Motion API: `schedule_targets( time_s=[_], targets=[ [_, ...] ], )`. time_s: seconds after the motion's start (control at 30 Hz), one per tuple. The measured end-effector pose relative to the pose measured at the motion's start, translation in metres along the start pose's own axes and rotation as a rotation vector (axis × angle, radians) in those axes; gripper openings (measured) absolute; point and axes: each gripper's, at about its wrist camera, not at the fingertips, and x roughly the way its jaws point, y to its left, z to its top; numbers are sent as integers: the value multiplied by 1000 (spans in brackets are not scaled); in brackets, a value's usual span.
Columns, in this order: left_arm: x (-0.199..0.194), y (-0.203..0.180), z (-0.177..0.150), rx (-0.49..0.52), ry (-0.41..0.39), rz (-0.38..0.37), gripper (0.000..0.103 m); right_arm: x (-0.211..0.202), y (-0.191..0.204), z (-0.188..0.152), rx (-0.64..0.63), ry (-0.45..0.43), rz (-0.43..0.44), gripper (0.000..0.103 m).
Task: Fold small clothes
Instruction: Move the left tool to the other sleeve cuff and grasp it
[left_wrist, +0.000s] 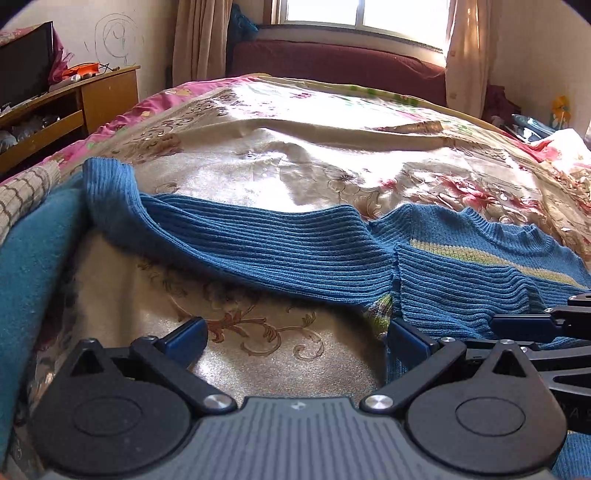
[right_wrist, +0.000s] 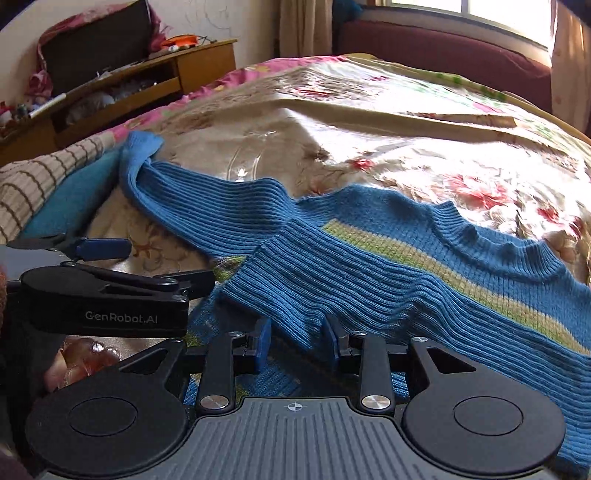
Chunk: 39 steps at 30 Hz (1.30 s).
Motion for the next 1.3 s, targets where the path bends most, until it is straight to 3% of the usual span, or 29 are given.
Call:
schedule_targets(
  time_s=[0.17, 0.53, 0.6, 0.67, 0.77, 0.97, 1.13, 1.2, 1.3],
  targets=[
    [-3, 12, 2, -37, -15, -11, 103, 0, 8, 1, -85, 10, 12, 37],
    [-3, 21, -1, -66, -21, -33, 103, 24, 37, 9, -239, -6, -47, 35],
    [-3, 22, -2, -66, -22, -34, 103, 26, 33, 12, -199, -10, -53, 30],
    [-3, 24, -2, -85, -29, -42, 103, 24, 25, 15, -126, -20, -49, 12],
    [-4, 27, -2, -101, -29, -58, 103, 14, 10, 23, 12, -66, -48, 5],
    [-6, 31, -1, -130, -43, -81, 103, 1, -4, 42, 177, -190, -62, 5],
    [-7, 30, -2, -119, -45, -77, 103, 36, -2, 33, 205, -46, -15, 15],
    [-7, 28, -3, -110, -47, -72, 103, 31, -8, 26, 231, -44, 8, 16],
    [-10, 20, -2, -85, -61, -65, 103, 0, -27, 17, 267, -88, 31, 26]
  ],
)
